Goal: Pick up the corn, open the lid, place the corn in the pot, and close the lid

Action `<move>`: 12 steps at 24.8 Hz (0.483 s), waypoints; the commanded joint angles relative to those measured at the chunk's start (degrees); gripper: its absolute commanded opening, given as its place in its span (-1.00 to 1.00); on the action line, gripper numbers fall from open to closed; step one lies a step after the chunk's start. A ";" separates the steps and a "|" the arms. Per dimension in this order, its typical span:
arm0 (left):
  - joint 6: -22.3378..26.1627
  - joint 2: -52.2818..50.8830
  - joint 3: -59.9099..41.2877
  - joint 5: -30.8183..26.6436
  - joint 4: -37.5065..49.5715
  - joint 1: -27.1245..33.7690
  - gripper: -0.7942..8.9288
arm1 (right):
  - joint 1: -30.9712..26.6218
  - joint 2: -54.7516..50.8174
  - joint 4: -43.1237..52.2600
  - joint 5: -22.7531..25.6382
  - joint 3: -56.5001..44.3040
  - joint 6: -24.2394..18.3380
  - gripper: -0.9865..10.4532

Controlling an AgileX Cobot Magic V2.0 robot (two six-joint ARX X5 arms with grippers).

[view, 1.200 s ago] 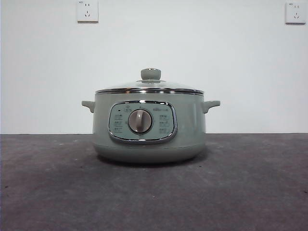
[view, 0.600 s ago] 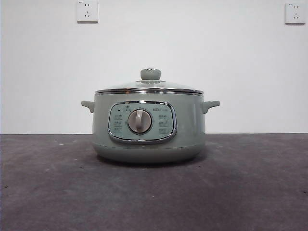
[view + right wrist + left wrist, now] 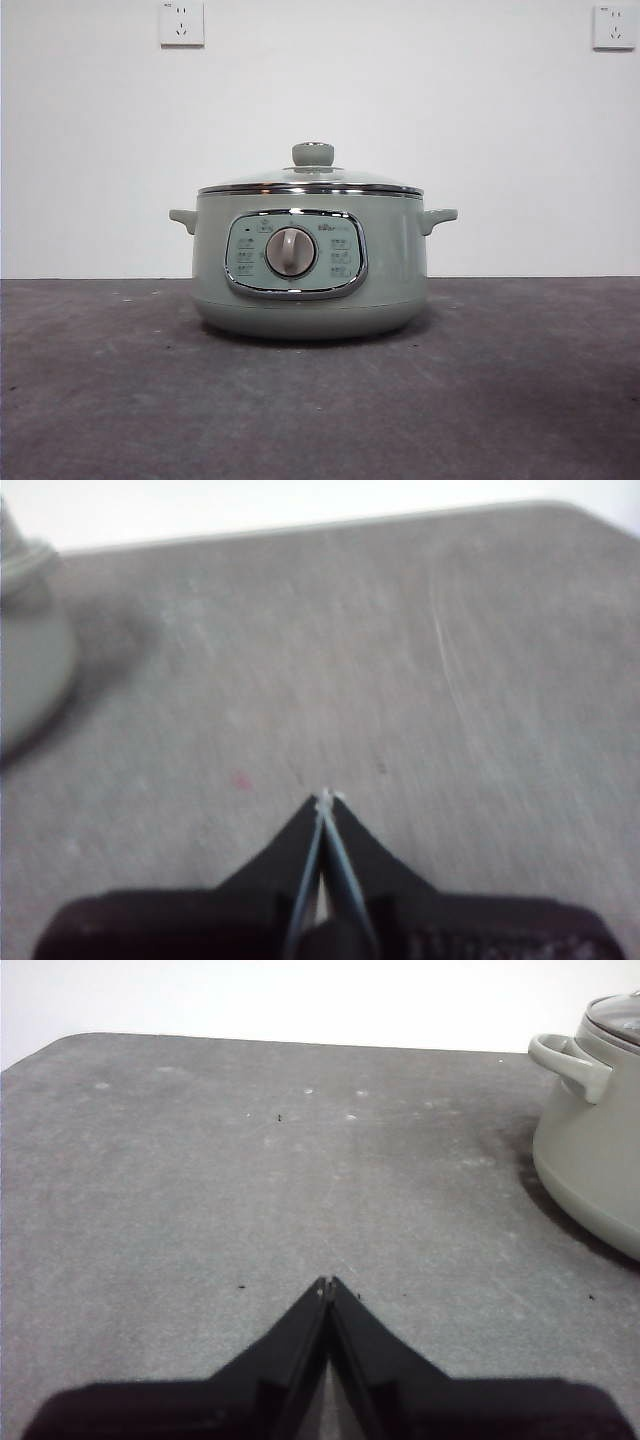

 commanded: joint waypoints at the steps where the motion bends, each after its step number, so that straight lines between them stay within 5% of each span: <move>1: 0.48 0.09 -0.52 -0.11 0.22 0.17 -0.84 | -0.04 -1.77 0.02 -0.13 -0.66 -0.96 -0.86; 12: 0.48 0.33 -0.50 -0.13 0.17 0.17 -0.84 | -0.04 -3.21 0.04 -1.46 -0.68 -1.55 -0.86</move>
